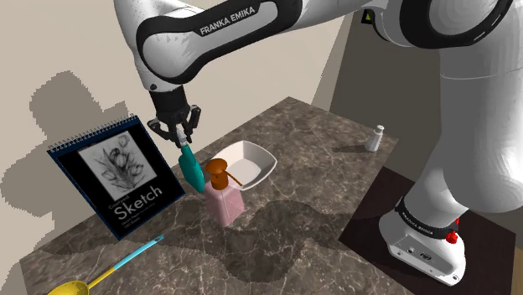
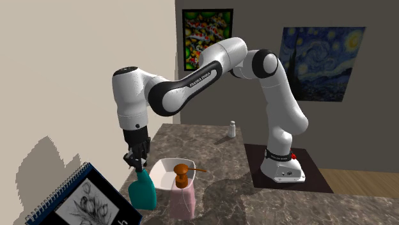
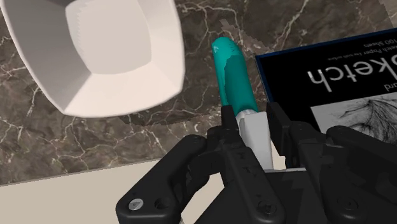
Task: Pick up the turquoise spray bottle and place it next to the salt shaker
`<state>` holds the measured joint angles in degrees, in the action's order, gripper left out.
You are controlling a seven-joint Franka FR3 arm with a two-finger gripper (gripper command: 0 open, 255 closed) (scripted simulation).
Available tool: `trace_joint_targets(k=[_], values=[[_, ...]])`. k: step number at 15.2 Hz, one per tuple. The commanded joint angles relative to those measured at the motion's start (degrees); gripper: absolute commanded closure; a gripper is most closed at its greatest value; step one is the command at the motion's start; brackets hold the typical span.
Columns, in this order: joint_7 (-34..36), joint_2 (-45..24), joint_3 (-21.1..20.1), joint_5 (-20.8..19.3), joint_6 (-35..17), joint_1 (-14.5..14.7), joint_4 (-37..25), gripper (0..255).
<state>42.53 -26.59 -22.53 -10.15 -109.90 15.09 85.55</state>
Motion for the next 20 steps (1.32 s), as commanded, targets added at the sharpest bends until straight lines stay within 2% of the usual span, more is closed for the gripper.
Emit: trace_joint_targets(k=[1, 10, 20], values=[[0.0, 0.0, 0.0, 0.0, 0.0, 0.0, 0.0, 255], [-0.4, 0.9, -0.3, 0.5, 5.7, 0.2, -4.8, 255], [-0.7, 0.8, -0.5, 0.6, 13.5, 1.1, -12.9, 255]])
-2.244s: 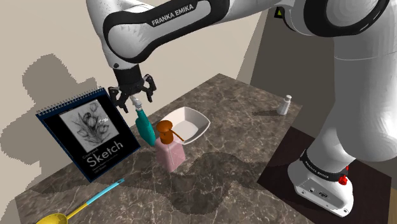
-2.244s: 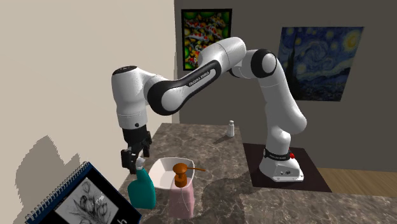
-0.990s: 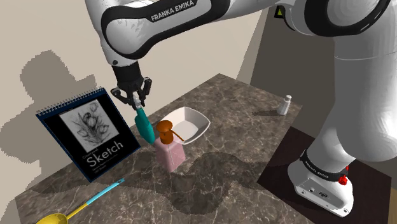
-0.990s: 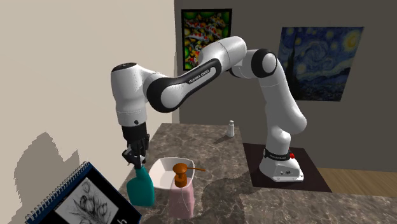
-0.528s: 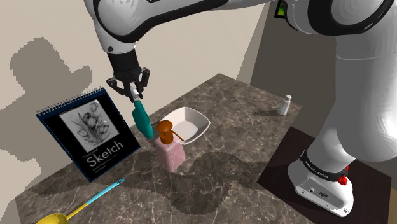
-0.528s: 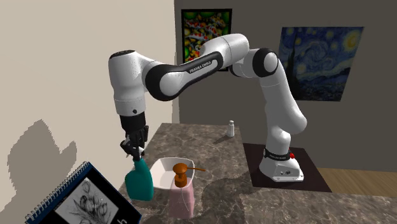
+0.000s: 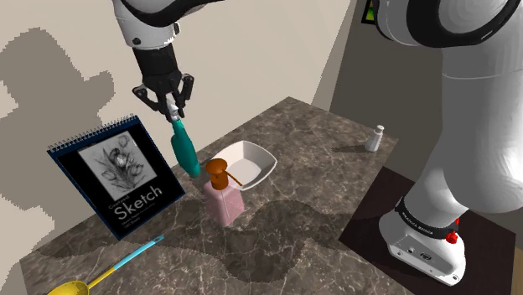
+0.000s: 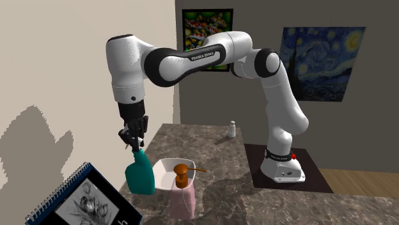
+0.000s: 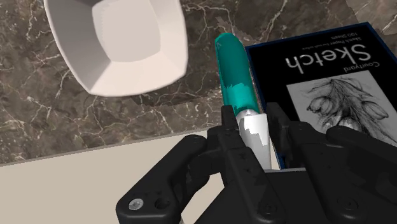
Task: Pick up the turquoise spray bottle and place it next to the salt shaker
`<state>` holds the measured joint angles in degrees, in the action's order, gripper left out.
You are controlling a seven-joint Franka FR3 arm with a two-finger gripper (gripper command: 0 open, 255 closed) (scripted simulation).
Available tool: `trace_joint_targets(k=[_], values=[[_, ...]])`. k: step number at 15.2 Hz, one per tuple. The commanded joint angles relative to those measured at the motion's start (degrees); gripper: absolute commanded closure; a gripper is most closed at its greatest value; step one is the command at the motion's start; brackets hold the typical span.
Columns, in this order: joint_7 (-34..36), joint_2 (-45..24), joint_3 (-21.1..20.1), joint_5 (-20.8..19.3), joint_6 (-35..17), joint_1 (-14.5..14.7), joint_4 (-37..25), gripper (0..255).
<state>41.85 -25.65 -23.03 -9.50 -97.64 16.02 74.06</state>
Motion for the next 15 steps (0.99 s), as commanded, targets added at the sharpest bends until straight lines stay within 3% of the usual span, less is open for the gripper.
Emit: trace_joint_targets(k=[1, 15], values=[[-0.1, -0.3, 0.0, -0.1, 2.0, 0.3, -2.3, 255], [-0.4, -5.1, 0.2, -1.7, 16.0, 3.6, -21.1, 255]])
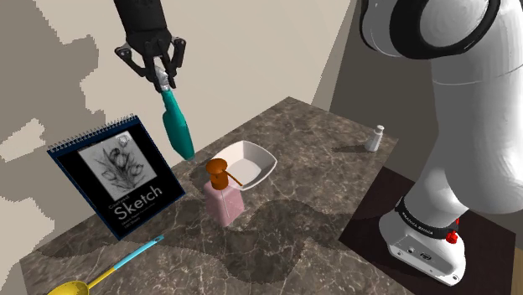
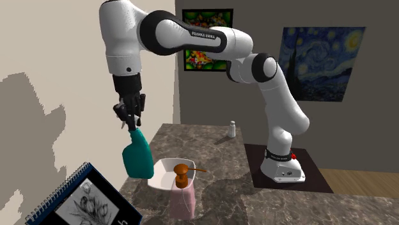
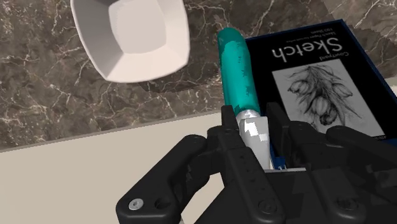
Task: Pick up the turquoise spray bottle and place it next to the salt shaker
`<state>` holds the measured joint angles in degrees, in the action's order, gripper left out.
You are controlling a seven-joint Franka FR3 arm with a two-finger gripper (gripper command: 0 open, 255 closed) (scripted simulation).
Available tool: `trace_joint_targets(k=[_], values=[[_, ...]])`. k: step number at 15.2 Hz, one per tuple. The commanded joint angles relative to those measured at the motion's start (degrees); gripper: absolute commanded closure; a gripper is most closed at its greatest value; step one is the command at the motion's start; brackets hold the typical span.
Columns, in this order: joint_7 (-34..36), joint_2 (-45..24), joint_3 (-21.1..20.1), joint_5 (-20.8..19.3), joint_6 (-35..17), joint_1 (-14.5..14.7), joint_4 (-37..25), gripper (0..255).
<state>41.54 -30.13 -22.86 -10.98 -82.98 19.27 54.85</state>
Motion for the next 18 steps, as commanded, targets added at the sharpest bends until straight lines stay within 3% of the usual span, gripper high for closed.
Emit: trace_joint_targets(k=[1, 4, 8, 18], values=[[-0.1, -1.3, 0.1, -0.5, 2.5, 0.8, -3.9, 255], [-2.5, 7.9, -0.4, 2.7, -1.7, -4.8, 9.3, 255], [-7.0, 17.5, 0.3, 6.5, -4.4, -10.1, 21.0, 255], [-20.4, 35.5, 6.3, 12.8, -5.0, -18.3, 38.5, 255]])
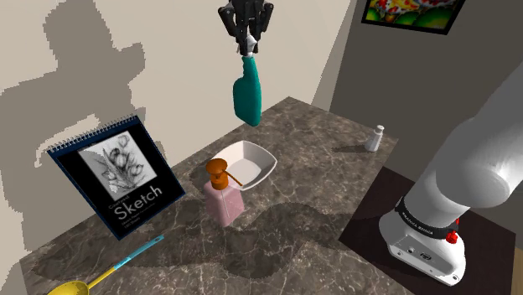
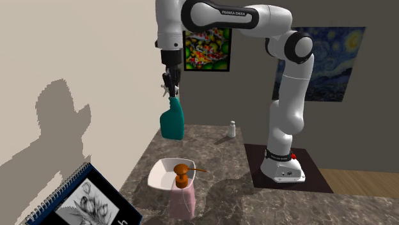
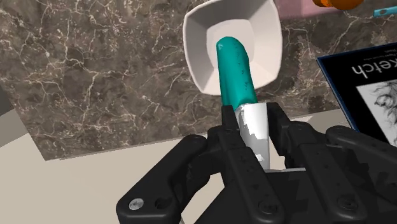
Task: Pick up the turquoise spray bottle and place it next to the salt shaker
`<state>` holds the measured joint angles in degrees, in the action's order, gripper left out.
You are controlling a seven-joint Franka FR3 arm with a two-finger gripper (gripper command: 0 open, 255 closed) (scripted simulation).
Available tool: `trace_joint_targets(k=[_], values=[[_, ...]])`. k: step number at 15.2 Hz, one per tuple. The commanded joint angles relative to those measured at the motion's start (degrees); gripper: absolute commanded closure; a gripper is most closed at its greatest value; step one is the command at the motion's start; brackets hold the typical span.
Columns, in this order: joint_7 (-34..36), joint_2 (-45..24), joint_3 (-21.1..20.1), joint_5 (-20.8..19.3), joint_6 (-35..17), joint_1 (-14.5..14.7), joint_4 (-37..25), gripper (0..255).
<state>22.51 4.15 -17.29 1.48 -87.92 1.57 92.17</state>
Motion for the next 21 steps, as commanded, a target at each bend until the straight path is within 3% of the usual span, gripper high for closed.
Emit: trace_joint_targets(k=[1, 11, 21], values=[[-2.8, 2.6, 1.5, 0.6, 0.2, -1.2, 2.4, 255], [-16.4, 13.4, 10.2, 0.8, 3.7, -6.0, 9.8, 255], [-30.2, 18.1, 19.8, -2.3, 8.1, -10.4, 10.3, 255]])
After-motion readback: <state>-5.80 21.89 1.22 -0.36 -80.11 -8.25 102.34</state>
